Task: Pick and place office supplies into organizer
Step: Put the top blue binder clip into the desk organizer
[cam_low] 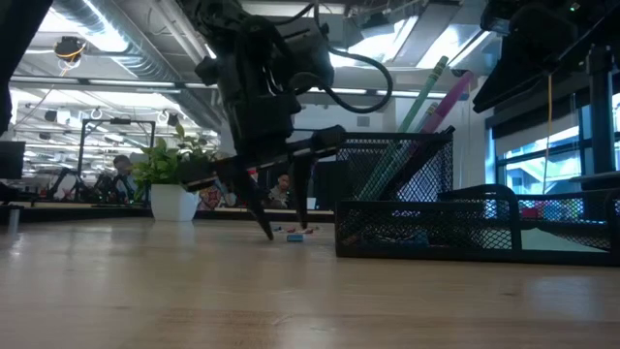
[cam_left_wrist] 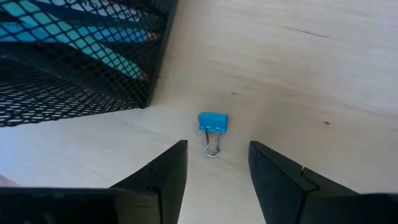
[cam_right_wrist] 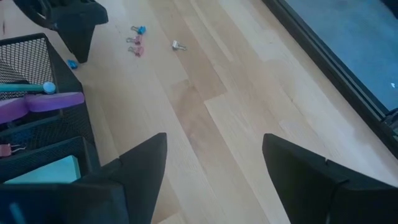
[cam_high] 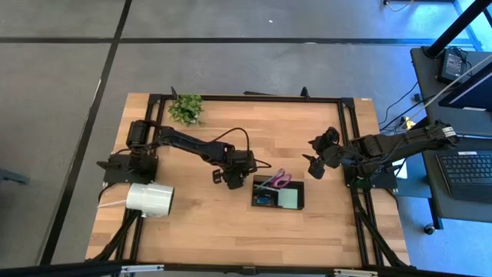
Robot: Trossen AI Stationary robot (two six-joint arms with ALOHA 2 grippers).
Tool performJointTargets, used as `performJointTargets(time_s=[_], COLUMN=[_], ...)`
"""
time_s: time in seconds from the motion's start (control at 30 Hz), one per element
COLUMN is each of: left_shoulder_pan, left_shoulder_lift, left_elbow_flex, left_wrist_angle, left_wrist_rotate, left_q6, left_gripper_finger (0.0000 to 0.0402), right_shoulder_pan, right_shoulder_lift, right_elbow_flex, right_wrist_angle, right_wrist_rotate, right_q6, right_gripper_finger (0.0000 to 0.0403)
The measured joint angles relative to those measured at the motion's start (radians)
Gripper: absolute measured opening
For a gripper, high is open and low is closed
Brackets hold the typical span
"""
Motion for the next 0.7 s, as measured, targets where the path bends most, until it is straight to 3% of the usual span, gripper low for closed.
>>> performJointTargets(time_s=[0.43,0.7], left_shoulder_pan=[0.004,0.006], left_shoulder_lift=[0.002,0.002], left_elbow_flex=[-0.002,-0.002], left_wrist_angle=[-0.016,-0.017], left_wrist_rotate=[0.107,0.111], left_q6=[-0.083,-0.082], left_gripper_finger=[0.0151,0.0148], right_shoulder_pan=[0.0,0.0], right_shoulder_lift=[0.0,0.0], right_elbow_flex=[0.0,0.0], right_wrist_angle=[-0.012,-0.012], right_wrist_rotate=[0.0,0.0], right_q6=[-0.004,-0.004], right_gripper_finger=[0.0268,0.0268])
